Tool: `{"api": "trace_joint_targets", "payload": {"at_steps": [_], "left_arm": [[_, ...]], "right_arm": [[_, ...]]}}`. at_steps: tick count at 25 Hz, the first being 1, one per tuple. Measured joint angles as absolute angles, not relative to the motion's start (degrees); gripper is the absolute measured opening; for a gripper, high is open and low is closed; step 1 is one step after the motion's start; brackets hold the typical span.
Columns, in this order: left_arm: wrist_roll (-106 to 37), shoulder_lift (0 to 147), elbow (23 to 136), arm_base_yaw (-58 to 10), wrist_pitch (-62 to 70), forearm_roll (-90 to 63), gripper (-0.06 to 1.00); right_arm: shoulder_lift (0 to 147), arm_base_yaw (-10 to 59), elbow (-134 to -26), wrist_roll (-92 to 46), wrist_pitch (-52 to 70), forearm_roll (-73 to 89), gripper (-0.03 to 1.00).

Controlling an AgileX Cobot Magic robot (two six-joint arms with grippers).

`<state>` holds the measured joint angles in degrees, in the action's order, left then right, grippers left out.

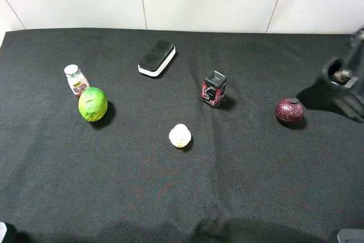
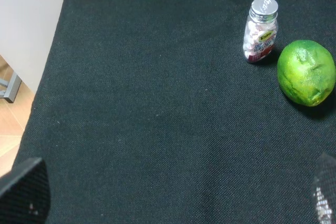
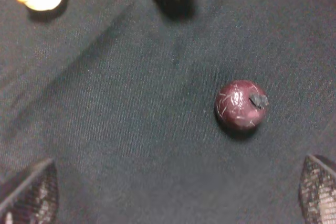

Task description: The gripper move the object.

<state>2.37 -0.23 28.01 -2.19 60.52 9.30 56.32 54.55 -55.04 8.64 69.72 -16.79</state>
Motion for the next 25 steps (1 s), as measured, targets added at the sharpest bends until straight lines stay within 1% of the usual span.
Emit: {"api": "trace_joint_targets", "payload": {"at_steps": [6, 8, 10, 18, 25], "left_arm": [[2.37, -0.23, 28.01, -2.19, 60.52, 9.30, 1.00], [2.37, -0.23, 28.01, -2.19, 60.52, 9.30, 1.00], [2.37, -0.23, 28.01, -2.19, 60.52, 9.30, 1.00], [2.37, -0.23, 28.01, -2.19, 60.52, 9.30, 1.00], [2.37, -0.23, 28.01, -2.19, 60.52, 9.30, 1.00]], "right_arm": [[47.63, 53.91, -49.10, 12.27, 67.53, -16.56, 0.69], [44.68, 51.24, -47.11, 13.11, 66.49, -16.17, 0.69], [42.12, 47.17, -45.51, 13.50, 65.71, -15.47, 0.69], [29.39, 27.02, -39.98, 13.75, 62.90, -13.03, 0.69], [16.82, 14.40, -34.99, 13.88, 62.47, -11.32, 0.69]]}}
